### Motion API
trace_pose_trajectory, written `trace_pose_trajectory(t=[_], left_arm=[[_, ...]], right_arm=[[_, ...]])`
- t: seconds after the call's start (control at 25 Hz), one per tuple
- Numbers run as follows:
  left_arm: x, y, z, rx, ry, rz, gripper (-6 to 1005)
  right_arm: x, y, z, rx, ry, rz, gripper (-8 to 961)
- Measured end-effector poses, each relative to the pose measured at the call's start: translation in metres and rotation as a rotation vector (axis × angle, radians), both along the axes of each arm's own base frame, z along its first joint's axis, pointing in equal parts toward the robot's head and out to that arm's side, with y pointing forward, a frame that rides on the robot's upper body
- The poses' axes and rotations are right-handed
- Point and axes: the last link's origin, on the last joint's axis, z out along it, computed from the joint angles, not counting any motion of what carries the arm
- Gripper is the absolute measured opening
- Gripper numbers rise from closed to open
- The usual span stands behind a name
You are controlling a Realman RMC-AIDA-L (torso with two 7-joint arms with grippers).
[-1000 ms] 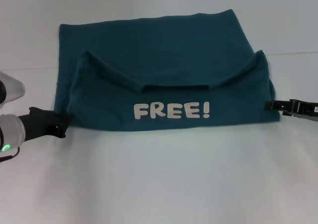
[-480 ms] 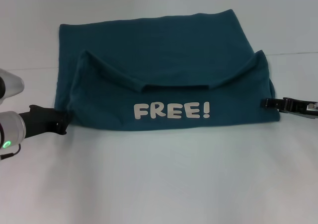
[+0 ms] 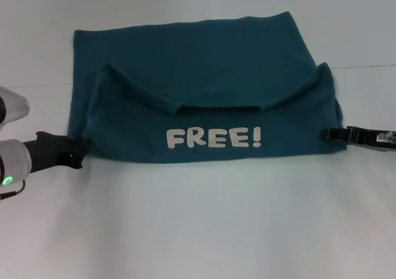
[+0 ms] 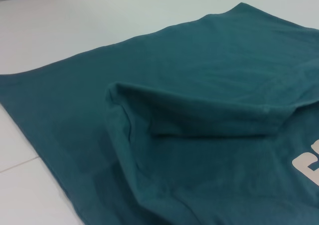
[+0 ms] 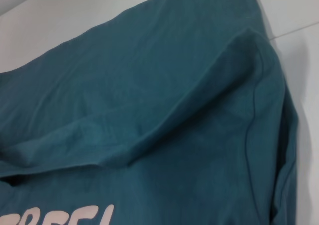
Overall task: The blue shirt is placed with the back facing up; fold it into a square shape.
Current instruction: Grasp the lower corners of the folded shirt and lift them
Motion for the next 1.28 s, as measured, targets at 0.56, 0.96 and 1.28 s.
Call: trace_pose_trajectory(t=[0.56,0.96,1.28], left_arm=[[-0.002,-0.001,0.001,0.003,0.002,0.002,27],[-0.006,-0.003,0.002,-0.001,0.014,0.014,27],[-0.007,-0.004,0.002,-0.004,0.017,0.016,27]], right_arm=[[-0.006,-0.001,0.005,0.002,0.007,0.054,256],[0.001,-0.007,0.008,0.019,0.002,0.058,25],[0.007,-0.009,0.014,0.051,0.013,0.039,8]])
